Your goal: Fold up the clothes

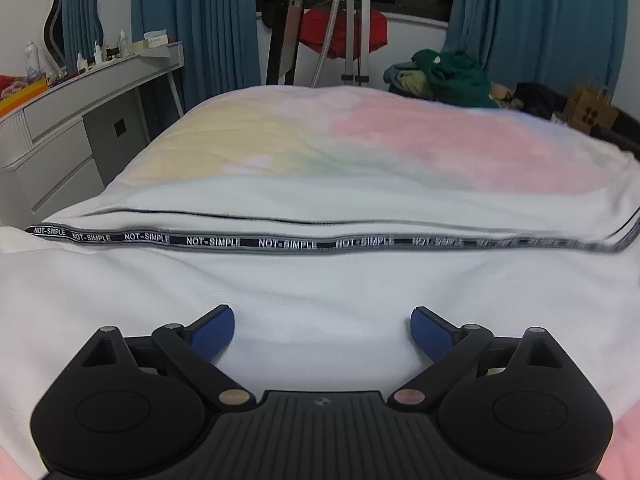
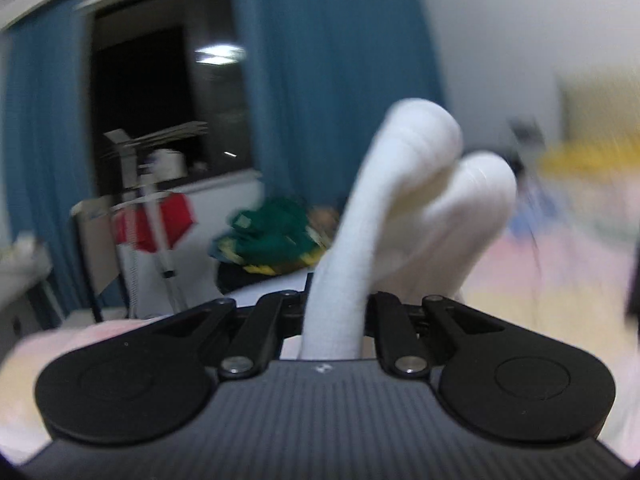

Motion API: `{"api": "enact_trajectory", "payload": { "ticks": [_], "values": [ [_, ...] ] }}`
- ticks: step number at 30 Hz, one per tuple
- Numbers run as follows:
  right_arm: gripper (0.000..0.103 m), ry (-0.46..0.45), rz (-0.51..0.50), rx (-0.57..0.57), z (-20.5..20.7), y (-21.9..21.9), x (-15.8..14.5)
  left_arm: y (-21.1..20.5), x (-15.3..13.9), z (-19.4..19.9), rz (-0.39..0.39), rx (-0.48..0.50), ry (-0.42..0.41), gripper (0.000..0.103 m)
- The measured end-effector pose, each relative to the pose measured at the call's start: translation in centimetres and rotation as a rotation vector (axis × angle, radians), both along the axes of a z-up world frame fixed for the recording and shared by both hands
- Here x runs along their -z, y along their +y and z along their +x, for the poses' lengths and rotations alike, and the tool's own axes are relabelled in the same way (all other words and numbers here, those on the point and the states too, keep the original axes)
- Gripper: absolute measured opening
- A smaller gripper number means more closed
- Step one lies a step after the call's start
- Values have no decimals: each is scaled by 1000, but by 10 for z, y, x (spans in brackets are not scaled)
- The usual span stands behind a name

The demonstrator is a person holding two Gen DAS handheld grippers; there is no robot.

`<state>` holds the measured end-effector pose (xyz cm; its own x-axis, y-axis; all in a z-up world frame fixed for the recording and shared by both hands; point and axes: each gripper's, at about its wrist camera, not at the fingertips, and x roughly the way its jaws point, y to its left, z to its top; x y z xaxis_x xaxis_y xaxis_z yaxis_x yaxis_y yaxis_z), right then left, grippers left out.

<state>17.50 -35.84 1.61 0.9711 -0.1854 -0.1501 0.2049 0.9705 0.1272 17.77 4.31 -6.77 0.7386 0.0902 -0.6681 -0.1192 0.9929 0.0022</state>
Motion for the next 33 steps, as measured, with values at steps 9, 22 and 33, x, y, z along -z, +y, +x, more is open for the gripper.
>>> {"api": "enact_trajectory", "payload": {
  "ticks": [9, 22, 33],
  "values": [
    [12, 11, -447, -420, -40, 216, 62, 65, -71, -50, -179, -148, -245, 99],
    [15, 215, -597, -622, -58, 265, 140, 62, -56, -50, -205, -82, -210, 99],
    [74, 415, -199, -825, -75, 238, 94, 55, -40, -62, -289, 6, -207, 96]
  ]
}}
